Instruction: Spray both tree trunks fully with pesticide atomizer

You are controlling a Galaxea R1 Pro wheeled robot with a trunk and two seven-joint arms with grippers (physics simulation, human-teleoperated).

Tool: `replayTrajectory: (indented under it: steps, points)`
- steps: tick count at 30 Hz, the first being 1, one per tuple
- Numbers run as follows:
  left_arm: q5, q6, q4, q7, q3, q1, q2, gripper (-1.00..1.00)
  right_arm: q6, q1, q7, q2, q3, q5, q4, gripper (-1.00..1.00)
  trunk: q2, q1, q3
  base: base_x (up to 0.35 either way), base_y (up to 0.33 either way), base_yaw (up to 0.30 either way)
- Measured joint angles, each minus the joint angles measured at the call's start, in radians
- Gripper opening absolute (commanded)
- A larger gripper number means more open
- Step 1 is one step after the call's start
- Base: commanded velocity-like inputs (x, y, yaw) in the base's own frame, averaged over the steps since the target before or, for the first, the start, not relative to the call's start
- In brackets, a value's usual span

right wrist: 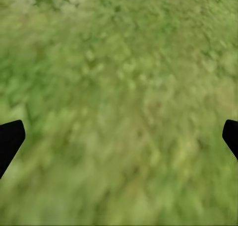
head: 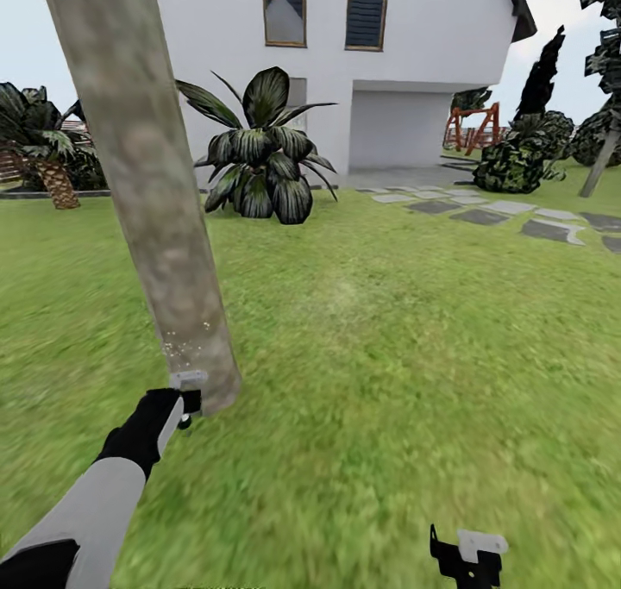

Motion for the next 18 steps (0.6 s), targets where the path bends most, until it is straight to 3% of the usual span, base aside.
replayTrajectory:
  steps: [4,6,8,10,12,18]
  points:
    - [0.003,0.047,-0.058,0.0,-0.001,-0.02,-0.002,-1.0,0.0,0.0,0.0,0.0,0.0,0.0,0.0,1.0,0.0,0.0,0.0,0.048,-0.276,0.049]
    - [-0.001,0.113,-0.066,0.001,-0.001,-0.077,0.001,-1.0,0.0,0.0,-0.001,-0.002,-0.002,0.0,-0.001,1.0,0.0,0.0,0.0,0.079,-0.276,0.004]
    - [-0.004,0.123,-0.067,0.001,0.001,-0.095,0.014,-1.0,0.0,0.0,-0.001,-0.003,-0.002,0.0,-0.001,1.0,0.0,0.0,0.0,0.084,-0.276,0.001]
    - [-0.007,0.126,-0.068,0.001,0.007,-0.1,0.052,-1.0,0.0,0.0,-0.001,-0.003,-0.002,0.0,-0.002,1.0,0.0,0.0,0.0,0.063,-0.176,0.0]
    - [-0.002,0.127,-0.068,0.0,0.005,-0.095,0.074,-1.0,0.0,0.0,-0.001,-0.003,-0.002,0.0,-0.002,1.0,0.0,0.0,0.0,0.017,-0.048,0.0]
    - [0.0,0.125,-0.096,0.002,0.004,-0.099,0.082,-1.0,0.0,0.0,-0.001,-0.002,-0.002,0.0,-0.002,1.0,0.0,0.0,0.0,0.001,-0.004,0.195]
